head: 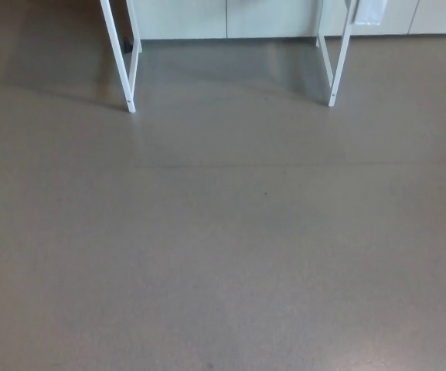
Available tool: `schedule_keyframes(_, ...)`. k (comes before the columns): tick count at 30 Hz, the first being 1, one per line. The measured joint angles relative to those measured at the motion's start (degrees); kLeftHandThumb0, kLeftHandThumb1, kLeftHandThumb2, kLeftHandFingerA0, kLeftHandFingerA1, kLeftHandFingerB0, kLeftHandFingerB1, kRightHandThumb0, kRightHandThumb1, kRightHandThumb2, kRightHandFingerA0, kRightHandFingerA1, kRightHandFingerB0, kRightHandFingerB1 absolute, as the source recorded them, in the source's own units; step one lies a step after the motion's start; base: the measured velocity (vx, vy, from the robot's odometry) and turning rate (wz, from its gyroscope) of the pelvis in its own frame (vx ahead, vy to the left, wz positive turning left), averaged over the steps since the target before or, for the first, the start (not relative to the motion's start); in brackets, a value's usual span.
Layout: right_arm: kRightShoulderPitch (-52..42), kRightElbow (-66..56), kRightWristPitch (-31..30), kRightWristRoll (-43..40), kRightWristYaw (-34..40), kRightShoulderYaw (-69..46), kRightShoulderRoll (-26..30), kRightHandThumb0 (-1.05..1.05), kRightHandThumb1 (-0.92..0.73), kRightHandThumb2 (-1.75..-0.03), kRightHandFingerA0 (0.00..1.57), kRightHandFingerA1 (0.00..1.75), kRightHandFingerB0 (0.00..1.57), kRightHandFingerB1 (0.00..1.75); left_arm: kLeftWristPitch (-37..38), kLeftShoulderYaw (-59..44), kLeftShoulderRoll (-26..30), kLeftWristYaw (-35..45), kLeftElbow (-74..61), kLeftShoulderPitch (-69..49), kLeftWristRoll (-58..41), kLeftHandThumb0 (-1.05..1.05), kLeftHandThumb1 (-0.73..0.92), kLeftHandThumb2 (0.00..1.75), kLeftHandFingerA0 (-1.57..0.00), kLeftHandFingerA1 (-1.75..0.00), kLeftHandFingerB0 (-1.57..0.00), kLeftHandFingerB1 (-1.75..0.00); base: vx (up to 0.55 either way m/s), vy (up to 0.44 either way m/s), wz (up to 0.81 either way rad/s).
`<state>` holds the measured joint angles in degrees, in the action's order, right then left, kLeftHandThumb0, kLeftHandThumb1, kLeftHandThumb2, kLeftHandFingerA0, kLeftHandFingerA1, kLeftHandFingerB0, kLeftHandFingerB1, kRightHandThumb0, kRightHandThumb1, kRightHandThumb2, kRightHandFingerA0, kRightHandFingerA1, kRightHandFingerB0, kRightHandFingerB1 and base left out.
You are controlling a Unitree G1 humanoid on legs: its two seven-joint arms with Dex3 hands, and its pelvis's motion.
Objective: The robot walks towards a desk on which a file tray is kept in the middle and a toilet paper roll is kept on its right. The robot uses its right hand to hook on finger in the gap of the roll and grabs it, lifts it and places it on the tray.
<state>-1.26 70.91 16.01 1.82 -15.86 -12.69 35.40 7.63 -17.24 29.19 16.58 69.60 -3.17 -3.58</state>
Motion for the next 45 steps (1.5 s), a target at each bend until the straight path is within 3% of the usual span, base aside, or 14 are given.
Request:
schedule_keyframes(5, 0.1, 0.0, 0.5, 0.0, -0.1, 0.4, 0.3, -0.61, -0.5, -0.58, 0.27, 0.52, 0.05, 0.27, 0.0, 0.3, -0.5, 0.0, 0.1, 0.2, 0.0, -0.89, 0.79, 0.64, -0.22, -0.8, -0.18, -0.64, 0.19, 0.321, -0.17)
schedule_keyframes(7, 0.3, 0.0, 0.6, -0.1, -0.2, 0.1, -0.2, -0.37, -0.35, -0.92, 0.08, 0.51, 0.0, 0.51, 0.1, 0.4, 0.0, 0.0, 0.1, 0.7, 0.1, -0.88, 0.79, 0.63, -0.23, -0.8, -0.19, -0.64, 0.22, 0.426, -0.07)
schedule_keyframes(8, 0.3, 0.0, 0.6, -0.1, -0.2, 0.1, -0.2, -0.59, -0.51, -0.58, 0.27, 0.49, 0.04, 0.24, 0.1, 0.4, 0.2, 0.0, 0.1, 0.8, 0.0, -0.89, 0.79, 0.64, -0.26, -0.83, -0.2, -0.65, 0.23, 0.28, -0.02)
schedule_keyframes(14, 1.2, 0.4, 0.6, -0.1, -0.2, -0.1, -0.2, -0.65, -0.54, -0.58, 0.3, 0.48, 0.05, 0.27, 0.3, 0.3, 0.4, 0.0, 0.1, 0.8, 0.0, -0.88, 0.79, 0.64, -0.26, -0.8, -0.18, -0.63, 0.23, 0.063, 0.07)
schedule_keyframes(15, 1.2, 0.4, 0.6, 0.0, -0.2, 0.2, -0.1, -0.38, -0.35, -0.93, 0.09, 0.5, 0.01, 0.52, 0.3, 0.4, 0.4, 0.0, 0.0, 0.7, 0.0, -0.91, 0.58, 0.94, -0.26, -0.74, -0.18, -0.63, 0.27, -0.059, 0.08)
schedule_keyframes(18, 0.8, -0.2, 0.7, 0.1, -0.2, 0.8, -0.1, -0.37, -0.38, -0.95, 0.06, 0.49, 0.0, 0.51, 0.3, 0.2, 0.4, 0.0, 0.2, 0.6, -0.1, -0.88, 0.78, 0.64, -0.25, -0.82, -0.17, -0.64, 0.25, -0.132, 0.14)
schedule_keyframes(20, 0.3, -1.2, 0.7, 0.3, -0.2, 1.4, 0.2, -0.64, -0.47, -0.81, 0.35, 0.55, 0.02, 0.31, 0.3, 0.1, 0.4, 0.1, 0.2, 0.6, -0.1, -0.88, 0.77, 0.63, -0.26, -0.82, -0.17, -0.63, 0.34, -0.219, 0.14)
schedule_keyframes(28, 1.5, -1.0, 0.6, 0.0, -0.2, 0.8, 0.8, -0.36, -0.39, -0.94, 0.08, 0.5, 0.0, 0.51, 0.4, 0.5, 0.0, 0.4, -0.7, 1.1, -0.1, -0.92, 0.6, 0.96, -0.25, -0.74, -0.15, -0.63, 0.35, -0.2, 0.19)
schedule_keyframes(29, 1.7, -0.8, 0.6, -0.1, -0.2, 0.8, 0.8, -0.53, -0.54, -0.56, 0.3, 0.49, 0.01, 0.31, 0.5, 0.5, 0.0, 0.5, -0.7, 0.9, -0.1, -0.92, 0.59, 0.96, -0.25, -0.74, -0.16, -0.63, 0.31, 0.018, -0.06)
schedule_keyframes(37, 1.9, -0.8, -0.5, -1.6, -1.3, -1.7, 0.3, -0.52, -0.46, -0.72, 0.14, 0.51, 0.03, 0.2, 0.5, 0.8, -0.1, 0.5, -1.1, 0.7, 0.0, -0.91, 0.59, 0.97, -0.26, -0.74, -0.17, -0.63, 0.45, 0.133, -0.23)
schedule_keyframes(39, 2.4, -1.3, -0.6, -2.0, -1.8, -1.7, -0.3, -0.48, -0.52, -0.58, 0.23, 0.49, 0.04, 0.22, 0.5, 0.8, 0.5, 0.5, -1.2, 1.2, 0.0, -0.9, 0.79, 0.63, -0.22, -0.8, -0.17, -0.64, 0.71, 0.035, -0.53)
schedule_keyframes(43, 1.8, -1.6, -0.9, -2.4, -2.1, -1.9, -0.6, -0.5, -0.52, -0.58, 0.22, 0.48, 0.04, 0.23, 0.5, 0.8, 0.8, 0.4, -1.1, 1.7, 0.0, -0.93, 0.58, 0.95, -0.27, -0.75, -0.18, -0.64, 0.42, 0.108, -0.06)
schedule_keyframes(44, 1.7, -1.5, -1.0, -2.4, -2.1, -1.9, -0.6, -0.49, -0.52, -0.58, 0.19, 0.47, 0.01, 0.22, 0.5, 0.8, 0.7, 0.4, -1.1, 1.7, 0.0, -0.9, 0.8, 0.63, -0.25, -0.85, -0.18, -0.69, 0.4, 0.03, 0.03)
schedule_keyframes(45, 1.6, -1.5, -1.1, -2.4, -2.2, -1.9, -0.6, -0.5, -0.5, -0.58, 0.19, 0.48, 0.03, 0.23, 0.5, 0.8, 0.7, 0.4, -1.1, 1.7, 0.0, -0.93, 0.58, 0.94, -0.26, -0.76, -0.19, -0.66, 0.41, 0.0, 0.11)
